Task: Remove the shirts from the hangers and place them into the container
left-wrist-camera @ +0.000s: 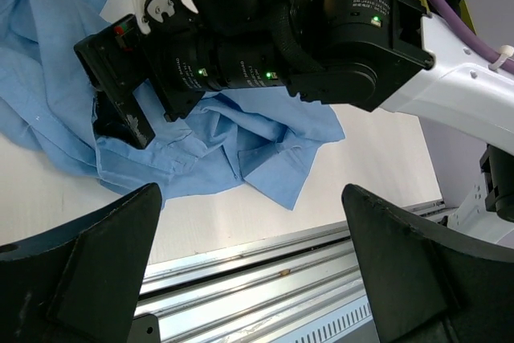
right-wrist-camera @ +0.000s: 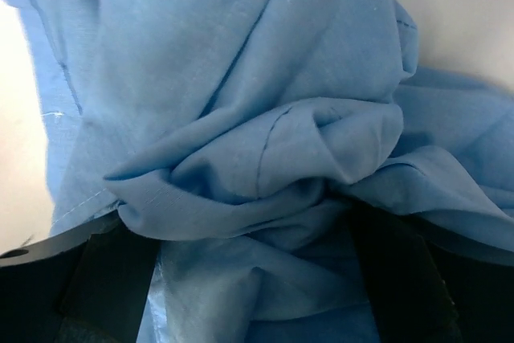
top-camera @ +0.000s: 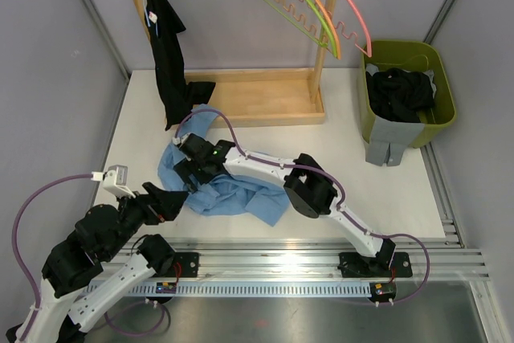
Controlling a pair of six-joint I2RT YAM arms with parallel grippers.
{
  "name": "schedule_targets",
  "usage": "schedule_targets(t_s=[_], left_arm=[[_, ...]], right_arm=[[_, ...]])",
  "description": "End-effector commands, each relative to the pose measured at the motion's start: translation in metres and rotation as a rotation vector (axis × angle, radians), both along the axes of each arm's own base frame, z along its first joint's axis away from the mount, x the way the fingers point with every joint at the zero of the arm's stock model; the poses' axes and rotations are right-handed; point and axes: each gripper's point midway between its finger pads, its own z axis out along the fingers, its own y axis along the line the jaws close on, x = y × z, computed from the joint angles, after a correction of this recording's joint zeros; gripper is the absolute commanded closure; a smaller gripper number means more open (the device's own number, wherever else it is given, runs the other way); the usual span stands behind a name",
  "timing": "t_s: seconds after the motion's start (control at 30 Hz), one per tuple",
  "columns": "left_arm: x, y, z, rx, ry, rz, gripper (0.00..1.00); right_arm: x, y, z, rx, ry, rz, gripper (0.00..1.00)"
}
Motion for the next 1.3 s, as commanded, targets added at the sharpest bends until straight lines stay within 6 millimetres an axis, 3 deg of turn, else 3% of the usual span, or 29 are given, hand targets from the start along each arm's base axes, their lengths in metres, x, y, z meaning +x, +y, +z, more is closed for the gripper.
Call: schedule_targets(t_s=[0.0, 0.17, 0.23, 0.27, 0.37, 0.4, 0.5, 0.63, 0.8, 0.9, 0.97, 1.0, 1.1, 1.13, 1.27], left_arm=[[0.000, 0.007, 0.011, -0.030, -0.035, 0.026, 0.01], [0.000, 0.006, 0.011, -0.028, -0.034, 0.025, 0.01], [0.000, 0.005, 0.012, -0.031, -0.037, 0.024, 0.01], [0.000, 0.005, 0.013, -0.032, -0.036, 0.022, 0.01], [0.001, 0.004, 0.012, -0.031, -0.033, 0.021, 0.01], [0.000, 0.004, 0.012, -0.033, -0.034, 0.017, 0.01], [0.000, 0.004, 0.012, -0.030, -0.032, 0.015, 0.01], [0.000, 0.003, 0.011, -0.033, -0.029, 0.015, 0.01], [0.000, 0.001, 0.011, -0.043, -0.029, 0.007, 0.01], [0.000, -0.001, 0.009, -0.040, -0.022, 0.005, 0.01], [0.001, -0.001, 0.008, -0.037, -0.021, 0.004, 0.01], [0.001, -0.002, 0.008, -0.037, -0.020, 0.001, 0.01], [0.003, -0.006, 0.007, -0.037, -0.018, -0.004, 0.01], [0.004, -0.007, 0.007, -0.037, -0.014, -0.007, 0.01], [0.006, -0.011, 0.009, -0.040, -0.013, -0.017, 0.01]], right_arm=[[-0.022, -0.060, -0.064, -0.253, 0.101, -0.071, 0.01], [-0.026, -0.125, -0.100, -0.488, 0.080, -0.175, 0.01], [-0.026, -0.140, -0.108, -0.526, 0.091, -0.209, 0.02], [-0.026, -0.150, -0.115, -0.533, 0.117, -0.231, 0.20], [-0.031, -0.161, -0.123, -0.502, 0.200, -0.264, 0.48], [-0.025, -0.166, -0.123, -0.491, 0.213, -0.297, 0.78], [-0.021, -0.178, -0.122, -0.478, 0.226, -0.338, 1.00], [-0.009, -0.192, -0.109, -0.451, 0.224, -0.394, 1.00], [0.012, -0.229, -0.095, -0.448, 0.200, -0.521, 1.00], [0.029, -0.252, -0.070, -0.392, 0.173, -0.618, 1.00], [0.044, -0.271, -0.035, -0.334, 0.110, -0.696, 1.00], [0.052, -0.279, -0.007, -0.291, 0.054, -0.731, 1.00], [0.068, -0.307, 0.039, -0.246, -0.049, -0.837, 1.00], [0.071, -0.314, 0.069, -0.193, -0.100, -0.870, 1.00], [0.070, -0.364, 0.142, -0.117, -0.256, -1.028, 1.00]])
